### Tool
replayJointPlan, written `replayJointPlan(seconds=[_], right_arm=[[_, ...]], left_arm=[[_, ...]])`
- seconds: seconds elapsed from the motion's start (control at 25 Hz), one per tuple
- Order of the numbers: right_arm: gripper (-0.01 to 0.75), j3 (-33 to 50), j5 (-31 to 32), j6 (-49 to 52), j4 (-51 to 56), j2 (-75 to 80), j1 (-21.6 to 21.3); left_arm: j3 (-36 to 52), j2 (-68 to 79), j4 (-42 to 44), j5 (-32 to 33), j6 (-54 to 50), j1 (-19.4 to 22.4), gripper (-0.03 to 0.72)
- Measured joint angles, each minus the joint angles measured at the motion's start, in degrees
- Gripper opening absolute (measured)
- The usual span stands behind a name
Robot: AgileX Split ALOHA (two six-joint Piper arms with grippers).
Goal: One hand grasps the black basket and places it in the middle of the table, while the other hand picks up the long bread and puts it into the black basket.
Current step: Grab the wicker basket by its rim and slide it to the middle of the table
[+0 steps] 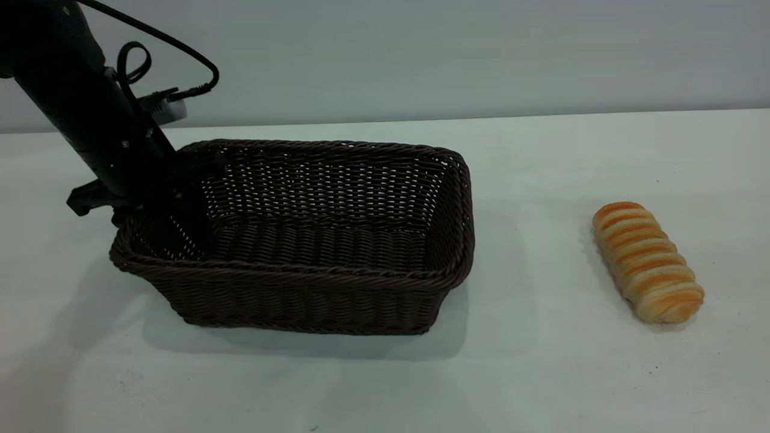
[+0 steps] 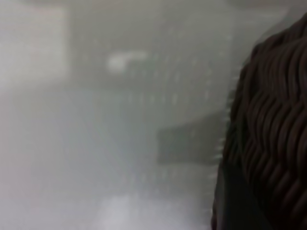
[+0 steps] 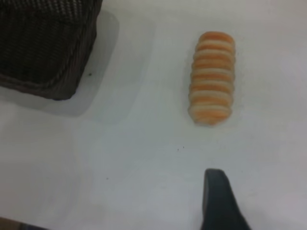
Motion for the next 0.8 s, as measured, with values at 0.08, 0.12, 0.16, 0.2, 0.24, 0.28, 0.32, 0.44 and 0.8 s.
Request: replayJointPlan(seconds=[0.08,0.12,0.16,0.2,0.24,0.28,0.32,0.44,0.8], right_arm=[[0.42,0.0,0.1,0.0,0.0,0.0,0.0],[0.42,0.0,0.1,0.0,0.0,0.0,0.0],[0.42,0.0,0.1,0.0,0.0,0.0,0.0],[0.42,0.0,0.1,0.0,0.0,0.0,0.0],[0.42,0.0,0.2,0.0,0.0,0.0,0.0],[0.42,0.0,0.2,0.0,0.0,0.0,0.0],[0.42,0.0,0.2,0.0,0.0,0.0,0.0],[0.42,0.0,0.2,0.0,0.0,0.0,0.0],[0.405,0.0,-0.2,-1.8,2.9,0.9,0.0]], left_arm=[[-0.2,0.0,-0.1,0.0,0.0,0.0,0.36],[-0.2,0.0,-0.1,0.2,0.0,0.0,0.36],[-0.2,0.0,-0.1,0.4,0.0,0.0,0.36],[-0.3,0.0,-0.1,0.5,0.0,0.0,0.36],[-0.3,0.0,-0.1,0.7,0.0,0.0,0.363],[-0.3,0.0,-0.1,0.9,0.0,0.0,0.377],[-0.3,-0.1,-0.1,1.3,0.0,0.0,0.402],[-0.3,-1.7,0.2,2.2,0.1,0.0,0.498],[-0.3,-14.6,7.6,6.8,-1.8,0.0,0.564]])
